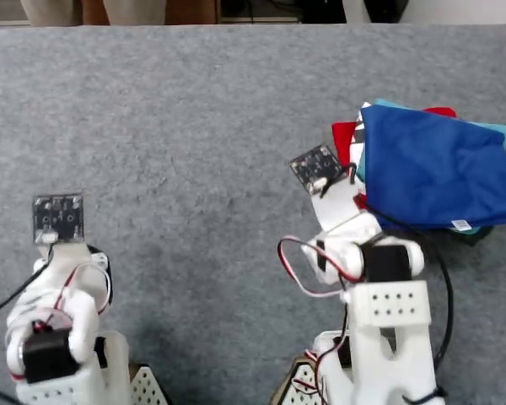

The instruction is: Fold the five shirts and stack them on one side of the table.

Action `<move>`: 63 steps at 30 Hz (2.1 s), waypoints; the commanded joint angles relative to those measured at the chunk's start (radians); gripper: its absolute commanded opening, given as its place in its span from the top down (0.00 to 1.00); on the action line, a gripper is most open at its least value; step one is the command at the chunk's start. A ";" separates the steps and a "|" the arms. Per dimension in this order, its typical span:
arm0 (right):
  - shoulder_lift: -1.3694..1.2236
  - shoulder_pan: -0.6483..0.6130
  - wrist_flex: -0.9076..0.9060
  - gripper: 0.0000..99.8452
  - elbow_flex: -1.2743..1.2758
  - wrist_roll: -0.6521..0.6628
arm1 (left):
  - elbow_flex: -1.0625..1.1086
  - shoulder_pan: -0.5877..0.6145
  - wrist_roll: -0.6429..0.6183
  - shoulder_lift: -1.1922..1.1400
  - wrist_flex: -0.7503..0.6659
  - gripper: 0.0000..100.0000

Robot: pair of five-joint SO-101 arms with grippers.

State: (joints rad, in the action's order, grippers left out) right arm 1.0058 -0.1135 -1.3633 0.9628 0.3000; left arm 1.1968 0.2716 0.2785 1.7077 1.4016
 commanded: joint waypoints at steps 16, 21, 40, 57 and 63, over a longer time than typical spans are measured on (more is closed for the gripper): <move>0.898 -0.010 0.037 1.00 0.539 -0.331 | 0.281 0.008 -0.041 0.117 -0.015 0.98; 0.894 -0.010 0.046 1.00 0.627 -0.336 | 0.405 0.005 -0.041 0.117 -0.101 0.98; 0.892 -0.010 0.066 1.00 0.728 -0.339 | 0.496 -0.002 -0.043 0.114 -0.126 0.98; 0.892 -0.008 0.064 1.00 0.728 -0.336 | 0.496 -0.002 -0.043 0.114 -0.126 0.98; 0.892 -0.008 0.064 1.00 0.728 -0.334 | 0.496 -0.002 -0.043 0.114 -0.126 0.98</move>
State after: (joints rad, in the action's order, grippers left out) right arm 1.8082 -0.1166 -1.3142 1.6901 -0.0299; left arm 1.6786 0.2731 0.2432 1.8182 1.2927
